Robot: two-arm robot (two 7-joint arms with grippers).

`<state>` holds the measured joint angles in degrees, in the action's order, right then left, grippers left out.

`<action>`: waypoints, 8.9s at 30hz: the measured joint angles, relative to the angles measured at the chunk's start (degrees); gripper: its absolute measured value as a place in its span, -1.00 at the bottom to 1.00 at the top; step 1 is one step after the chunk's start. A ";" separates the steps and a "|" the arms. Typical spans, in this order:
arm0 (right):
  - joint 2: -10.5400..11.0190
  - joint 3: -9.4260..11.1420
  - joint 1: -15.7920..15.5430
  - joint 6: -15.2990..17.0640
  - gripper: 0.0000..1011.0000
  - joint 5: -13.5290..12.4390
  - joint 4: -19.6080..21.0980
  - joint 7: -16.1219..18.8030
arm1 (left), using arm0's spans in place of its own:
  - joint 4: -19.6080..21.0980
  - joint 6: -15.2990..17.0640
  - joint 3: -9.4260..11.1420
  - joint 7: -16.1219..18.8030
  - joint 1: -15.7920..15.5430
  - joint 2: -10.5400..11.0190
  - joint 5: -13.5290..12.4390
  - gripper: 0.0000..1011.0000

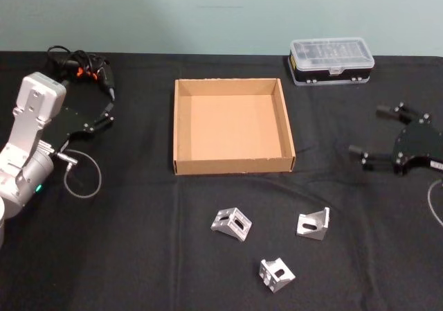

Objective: Use one hand to pick up the angle iron from the table and place it into the box.

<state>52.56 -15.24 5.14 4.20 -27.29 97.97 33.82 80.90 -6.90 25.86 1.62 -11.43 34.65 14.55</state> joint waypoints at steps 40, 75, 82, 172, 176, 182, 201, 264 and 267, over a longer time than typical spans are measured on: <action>1.36 -13.10 7.08 2.16 0.98 1.22 -4.96 15.40 | 0.00 0.00 0.00 0.00 0.00 0.00 0.00 0.98; -1.01 -18.63 9.89 2.74 0.98 3.35 -8.59 15.27 | 0.00 0.00 0.00 0.00 0.00 0.00 0.00 0.98; -1.31 -18.71 10.11 2.71 0.98 3.59 -8.98 14.80 | 0.00 0.00 0.00 0.00 0.00 0.00 0.00 0.98; -28.18 -19.57 30.09 -0.06 -0.11 12.79 -34.62 3.64 | 0.00 0.00 0.00 0.00 0.00 0.00 0.00 0.98; -28.44 -19.38 30.10 0.40 -0.09 13.05 -34.81 3.63 | 0.00 0.00 0.00 0.00 0.00 0.00 0.01 0.98; -28.74 -19.30 30.09 0.92 0.27 13.59 -35.04 3.92 | 0.00 0.00 0.00 0.00 0.00 0.00 0.00 0.98; -27.35 -16.19 27.10 0.23 0.98 12.27 -30.74 2.32 | 0.00 0.00 0.00 0.00 0.00 0.00 0.00 0.98; -5.46 -24.25 21.99 -7.03 0.98 4.53 -11.37 32.15 | 0.00 0.00 0.00 0.00 0.00 0.00 0.00 0.98; -5.88 -25.34 22.78 -7.39 0.98 4.94 -11.71 33.00 | 0.00 0.00 0.00 0.00 0.00 0.00 0.00 0.98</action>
<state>46.68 -40.58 27.92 -3.19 -22.35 86.26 66.82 80.90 -6.91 25.86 1.62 -11.43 34.65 14.55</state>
